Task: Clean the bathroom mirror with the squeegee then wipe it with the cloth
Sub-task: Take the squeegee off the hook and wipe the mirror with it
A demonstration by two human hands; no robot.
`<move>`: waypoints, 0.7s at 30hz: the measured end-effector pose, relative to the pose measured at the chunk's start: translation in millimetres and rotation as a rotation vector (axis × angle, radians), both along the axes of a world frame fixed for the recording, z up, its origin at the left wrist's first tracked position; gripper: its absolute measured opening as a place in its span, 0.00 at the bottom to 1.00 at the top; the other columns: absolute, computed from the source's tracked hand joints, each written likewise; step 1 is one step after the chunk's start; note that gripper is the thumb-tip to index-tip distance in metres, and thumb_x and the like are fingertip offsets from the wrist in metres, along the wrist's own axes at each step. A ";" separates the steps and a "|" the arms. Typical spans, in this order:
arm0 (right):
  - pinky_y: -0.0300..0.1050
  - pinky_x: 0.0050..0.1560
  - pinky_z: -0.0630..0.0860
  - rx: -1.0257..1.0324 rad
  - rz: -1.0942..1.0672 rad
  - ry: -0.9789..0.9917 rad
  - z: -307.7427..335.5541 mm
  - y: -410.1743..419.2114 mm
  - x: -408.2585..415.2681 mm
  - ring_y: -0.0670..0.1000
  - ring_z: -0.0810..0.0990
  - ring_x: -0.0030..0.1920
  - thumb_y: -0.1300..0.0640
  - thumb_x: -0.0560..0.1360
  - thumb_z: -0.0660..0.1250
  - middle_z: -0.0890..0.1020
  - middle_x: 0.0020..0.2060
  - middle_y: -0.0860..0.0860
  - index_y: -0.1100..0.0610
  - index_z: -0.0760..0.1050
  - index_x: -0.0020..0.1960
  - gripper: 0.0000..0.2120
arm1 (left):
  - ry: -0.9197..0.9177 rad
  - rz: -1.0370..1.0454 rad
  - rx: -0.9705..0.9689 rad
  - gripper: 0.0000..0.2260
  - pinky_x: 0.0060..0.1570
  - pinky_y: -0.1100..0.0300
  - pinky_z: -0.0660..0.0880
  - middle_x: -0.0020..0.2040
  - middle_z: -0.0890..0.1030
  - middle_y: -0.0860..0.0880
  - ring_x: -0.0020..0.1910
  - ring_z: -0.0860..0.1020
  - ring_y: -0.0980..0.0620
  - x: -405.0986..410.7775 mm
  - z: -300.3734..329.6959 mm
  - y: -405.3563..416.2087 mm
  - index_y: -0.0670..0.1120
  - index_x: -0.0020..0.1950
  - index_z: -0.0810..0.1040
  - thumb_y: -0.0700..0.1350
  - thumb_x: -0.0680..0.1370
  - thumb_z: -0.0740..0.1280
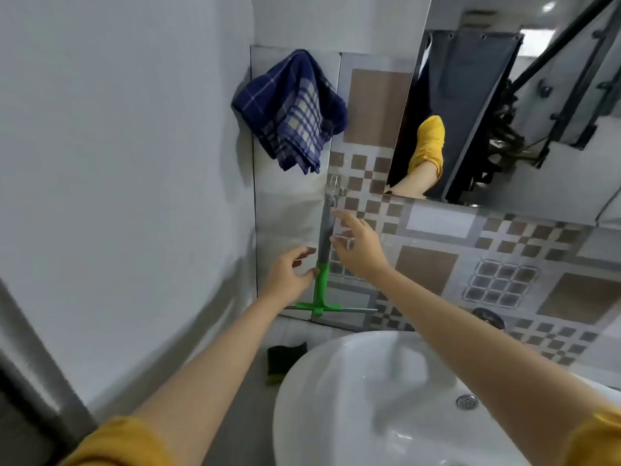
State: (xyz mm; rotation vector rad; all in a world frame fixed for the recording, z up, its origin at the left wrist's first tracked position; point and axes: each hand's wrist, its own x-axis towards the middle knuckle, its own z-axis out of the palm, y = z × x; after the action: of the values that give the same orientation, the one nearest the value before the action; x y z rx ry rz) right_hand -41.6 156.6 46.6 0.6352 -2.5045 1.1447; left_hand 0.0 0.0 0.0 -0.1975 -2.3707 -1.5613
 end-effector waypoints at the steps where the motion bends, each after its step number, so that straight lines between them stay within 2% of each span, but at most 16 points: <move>1: 0.45 0.55 0.75 0.003 -0.002 0.008 -1.7 -3.0 -3.1 0.50 0.78 0.50 0.61 0.77 0.65 0.75 0.59 0.54 0.48 0.65 0.71 0.25 | -0.006 -0.022 0.005 0.16 0.53 0.61 0.68 0.56 0.74 0.56 0.56 0.71 0.54 -4.9 -2.2 -0.7 0.51 0.60 0.74 0.43 0.73 0.70; 3: 0.43 0.51 0.76 0.033 -0.023 0.037 -5.6 -6.8 -10.0 0.53 0.80 0.48 0.61 0.77 0.65 0.77 0.55 0.55 0.50 0.66 0.71 0.24 | -0.038 -0.064 0.013 0.16 0.56 0.56 0.70 0.59 0.73 0.57 0.58 0.71 0.53 -16.8 -9.9 -1.9 0.56 0.58 0.73 0.43 0.73 0.70; 6: 0.38 0.46 0.76 0.030 -0.016 0.039 -13.6 -9.1 -17.0 0.51 0.80 0.45 0.64 0.76 0.65 0.78 0.52 0.52 0.51 0.68 0.70 0.23 | -0.090 -0.089 0.052 0.17 0.57 0.55 0.71 0.63 0.73 0.55 0.60 0.70 0.53 -30.5 -19.2 -1.7 0.58 0.56 0.73 0.41 0.73 0.70; 8: 0.31 0.42 0.73 -0.001 -0.013 0.024 -13.8 -9.3 -20.0 0.48 0.81 0.44 0.66 0.76 0.65 0.76 0.51 0.48 0.52 0.69 0.69 0.23 | -0.090 -0.108 0.105 0.18 0.57 0.55 0.72 0.63 0.73 0.54 0.60 0.71 0.52 -37.7 -22.6 -1.7 0.59 0.53 0.73 0.39 0.72 0.70; 10: 0.28 0.41 0.73 -0.059 -0.018 0.007 -14.8 -8.5 -23.2 0.47 0.82 0.43 0.66 0.75 0.66 0.75 0.49 0.46 0.51 0.70 0.67 0.23 | -0.082 -0.120 0.155 0.19 0.58 0.55 0.73 0.60 0.75 0.52 0.59 0.73 0.51 -41.7 -24.8 -0.8 0.60 0.50 0.73 0.37 0.71 0.71; 15: 0.30 0.39 0.78 -0.134 -0.017 -0.011 -14.3 -8.1 -26.4 0.48 0.83 0.42 0.66 0.74 0.68 0.77 0.49 0.47 0.50 0.73 0.64 0.22 | -0.017 -0.175 0.198 0.15 0.55 0.59 0.76 0.52 0.79 0.50 0.55 0.77 0.53 -48.5 -31.8 7.6 0.48 0.51 0.75 0.33 0.69 0.71; 19: 0.36 0.43 0.81 -0.159 -0.005 -0.012 -13.8 -7.8 -26.5 0.48 0.84 0.41 0.66 0.74 0.69 0.78 0.49 0.49 0.50 0.73 0.63 0.21 | 0.012 -0.161 0.202 0.14 0.51 0.63 0.76 0.50 0.79 0.50 0.53 0.77 0.53 -49.9 -33.3 12.4 0.46 0.50 0.76 0.32 0.69 0.70; 21: 0.37 0.42 0.81 -0.172 0.001 -0.023 -12.5 -6.9 -25.4 0.47 0.84 0.40 0.66 0.73 0.69 0.78 0.49 0.49 0.49 0.73 0.63 0.22 | 0.039 -0.141 0.205 0.14 0.49 0.62 0.77 0.49 0.80 0.49 0.52 0.78 0.52 -47.5 -32.7 12.8 0.47 0.48 0.77 0.31 0.69 0.70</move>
State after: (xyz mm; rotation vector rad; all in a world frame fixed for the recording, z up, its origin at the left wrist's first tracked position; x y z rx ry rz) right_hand -67.0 149.8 34.1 0.5789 -2.3912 1.3570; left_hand -47.5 12.8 -32.7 -0.3530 -2.1899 -1.8341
